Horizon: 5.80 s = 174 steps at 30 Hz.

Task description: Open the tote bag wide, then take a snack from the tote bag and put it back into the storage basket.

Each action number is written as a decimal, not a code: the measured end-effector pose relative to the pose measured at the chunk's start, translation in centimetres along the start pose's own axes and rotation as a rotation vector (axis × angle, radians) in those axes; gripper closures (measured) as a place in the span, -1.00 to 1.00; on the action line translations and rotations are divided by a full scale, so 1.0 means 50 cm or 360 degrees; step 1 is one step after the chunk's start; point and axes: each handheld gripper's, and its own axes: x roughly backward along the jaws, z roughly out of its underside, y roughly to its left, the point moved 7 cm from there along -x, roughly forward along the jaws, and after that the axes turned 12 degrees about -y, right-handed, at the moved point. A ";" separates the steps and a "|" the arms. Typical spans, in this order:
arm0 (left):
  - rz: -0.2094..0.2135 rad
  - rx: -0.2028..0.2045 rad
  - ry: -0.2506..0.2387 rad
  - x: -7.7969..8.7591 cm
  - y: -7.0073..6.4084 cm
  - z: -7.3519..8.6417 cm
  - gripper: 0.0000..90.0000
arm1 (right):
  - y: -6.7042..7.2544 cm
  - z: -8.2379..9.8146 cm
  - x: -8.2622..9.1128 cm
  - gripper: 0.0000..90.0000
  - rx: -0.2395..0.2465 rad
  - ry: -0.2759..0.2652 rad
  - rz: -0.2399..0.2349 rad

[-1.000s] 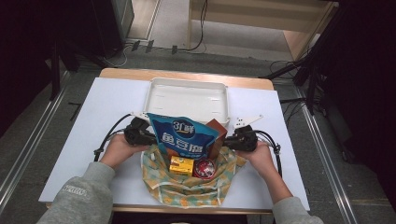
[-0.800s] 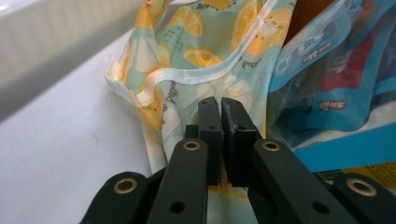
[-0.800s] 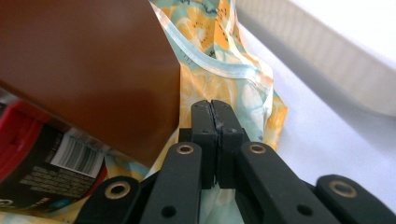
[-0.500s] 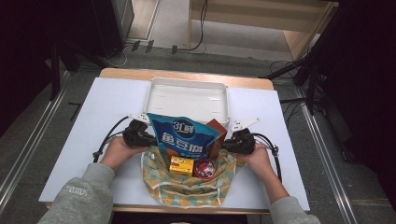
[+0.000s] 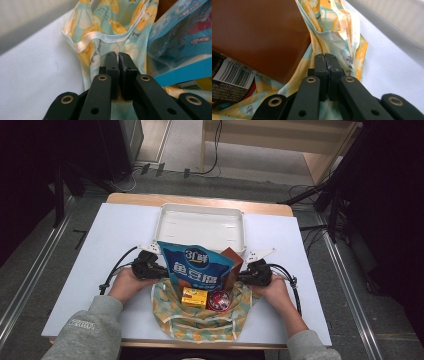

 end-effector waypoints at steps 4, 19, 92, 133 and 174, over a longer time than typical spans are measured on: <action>-0.0008 -0.0002 0.0008 0.008 0.000 0.005 0.96 | 0.000 0.002 0.004 1.00 0.0014 0.0005 0.0013; 0.0009 0.0052 -0.0047 0.029 -0.002 -0.008 0.77 | 0.001 -0.011 0.030 0.85 -0.0016 0.0004 0.0033; 0.0050 -0.0193 -0.0030 0.167 -0.132 -0.131 0.04 | -0.028 -0.068 0.062 0.15 -0.0117 -0.0138 0.0247; 0.0125 -0.0379 0.0061 0.149 -0.190 -0.250 0.08 | -0.025 -0.063 0.053 0.15 -0.0111 -0.0110 0.0243; 0.0300 -0.0631 0.0022 0.132 -0.214 -0.279 1.00 | -0.025 -0.063 0.050 0.14 -0.0091 -0.0106 0.0230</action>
